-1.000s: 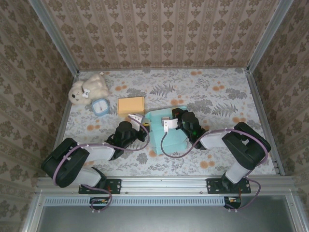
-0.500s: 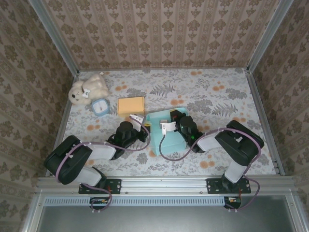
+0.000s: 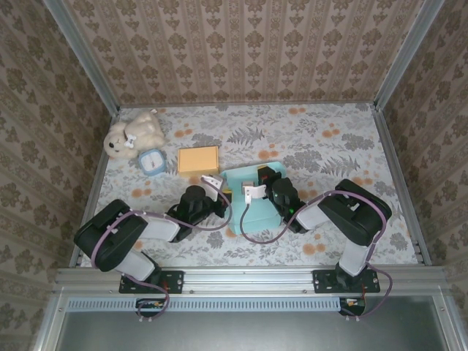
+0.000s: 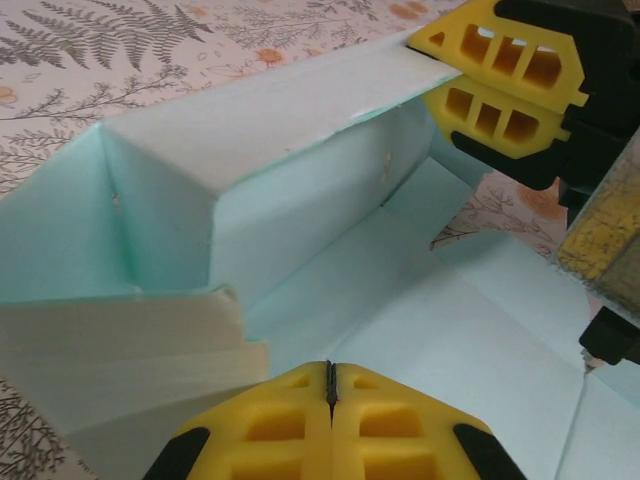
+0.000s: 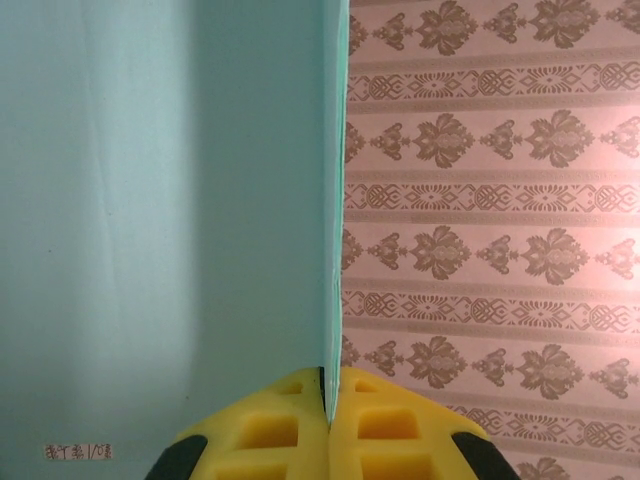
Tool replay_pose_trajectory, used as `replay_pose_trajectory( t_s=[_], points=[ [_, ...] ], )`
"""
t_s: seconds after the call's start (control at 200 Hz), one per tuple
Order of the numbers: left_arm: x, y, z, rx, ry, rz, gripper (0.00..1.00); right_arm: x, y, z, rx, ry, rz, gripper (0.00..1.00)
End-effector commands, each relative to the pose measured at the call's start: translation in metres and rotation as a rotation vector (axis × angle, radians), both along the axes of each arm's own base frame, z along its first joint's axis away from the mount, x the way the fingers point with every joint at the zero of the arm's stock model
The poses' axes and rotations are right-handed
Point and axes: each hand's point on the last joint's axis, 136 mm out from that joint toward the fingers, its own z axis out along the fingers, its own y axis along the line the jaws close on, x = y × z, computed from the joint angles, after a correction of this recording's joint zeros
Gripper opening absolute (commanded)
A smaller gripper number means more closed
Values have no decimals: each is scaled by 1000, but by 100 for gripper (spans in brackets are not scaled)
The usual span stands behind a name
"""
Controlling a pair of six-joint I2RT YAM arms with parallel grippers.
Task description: Fold the paper box
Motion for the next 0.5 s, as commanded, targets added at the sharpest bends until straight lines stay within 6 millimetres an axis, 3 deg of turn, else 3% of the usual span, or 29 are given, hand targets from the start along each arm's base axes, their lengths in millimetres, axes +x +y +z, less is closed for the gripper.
replay_pose_trajectory(
  t_s=[0.0,0.275,0.385,0.495],
  points=[
    [2,-2,24,-69,-44,5,4,-7,-4,-12,5,45,-9,0],
    [-12,46,48,-64,-69,73,12,-7,-2,-13,10,57,-1,0],
    [-1,68,45,-57,-51,142,18,-7,-3,-13,13,59,-2,0],
    [1,60,43,-110,-39,59,22,-8,-3,-14,16,66,-1,0]
  ],
)
